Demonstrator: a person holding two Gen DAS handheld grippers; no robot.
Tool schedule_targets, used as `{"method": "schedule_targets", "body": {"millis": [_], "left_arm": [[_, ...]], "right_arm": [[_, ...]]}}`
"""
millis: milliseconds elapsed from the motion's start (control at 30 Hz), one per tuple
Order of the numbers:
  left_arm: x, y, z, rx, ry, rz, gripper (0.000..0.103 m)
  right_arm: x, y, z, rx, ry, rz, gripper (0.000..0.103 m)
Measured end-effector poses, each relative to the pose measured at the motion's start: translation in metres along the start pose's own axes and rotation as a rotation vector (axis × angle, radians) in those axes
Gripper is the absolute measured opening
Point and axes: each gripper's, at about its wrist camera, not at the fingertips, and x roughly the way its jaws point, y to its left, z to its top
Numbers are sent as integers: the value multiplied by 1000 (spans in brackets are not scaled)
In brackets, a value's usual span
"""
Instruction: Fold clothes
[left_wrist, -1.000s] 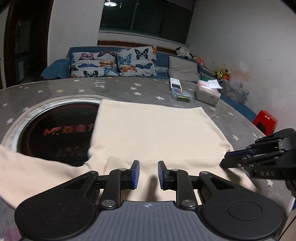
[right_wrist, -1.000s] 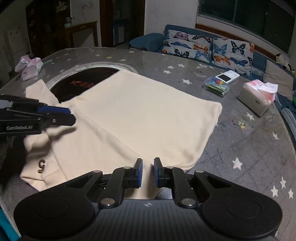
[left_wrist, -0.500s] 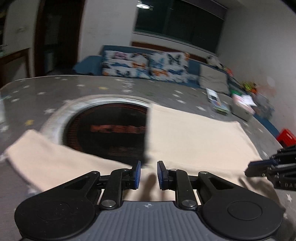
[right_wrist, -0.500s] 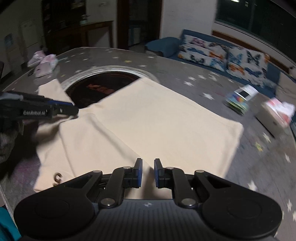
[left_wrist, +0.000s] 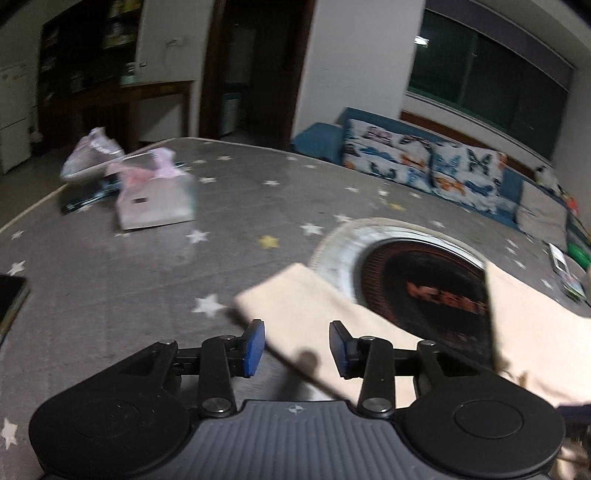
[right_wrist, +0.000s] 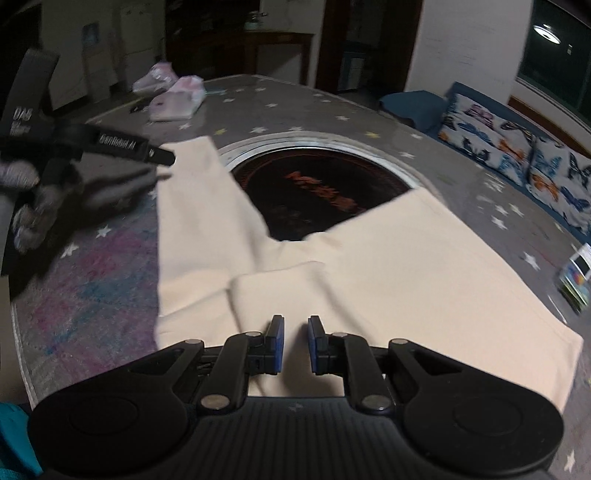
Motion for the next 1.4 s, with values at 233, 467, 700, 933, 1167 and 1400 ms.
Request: {"method": "schedule_targets", "body": {"millis": [233, 467, 700, 933, 1167, 1400], "left_arm": [[13, 8, 4, -46, 5, 15, 43], [26, 16, 7, -91, 9, 29, 24], [8, 5, 15, -96, -60, -39, 4], [-49, -61, 25, 9, -149, -304, 4], [-104, -141, 11, 133, -173, -598, 4], [-118, -199, -30, 245, -93, -763, 4]], "right_arm": [[-5, 1, 1, -9, -14, -19, 13], [-26, -9, -9, 28, -36, -50, 14], [-50, -26, -25, 102, -65, -98, 14], [-77, -47, -56, 213, -89, -163, 14], [-106, -67, -90, 322, -111, -229, 14], [-131, -86, -124, 428, -126, -283, 14]]}}
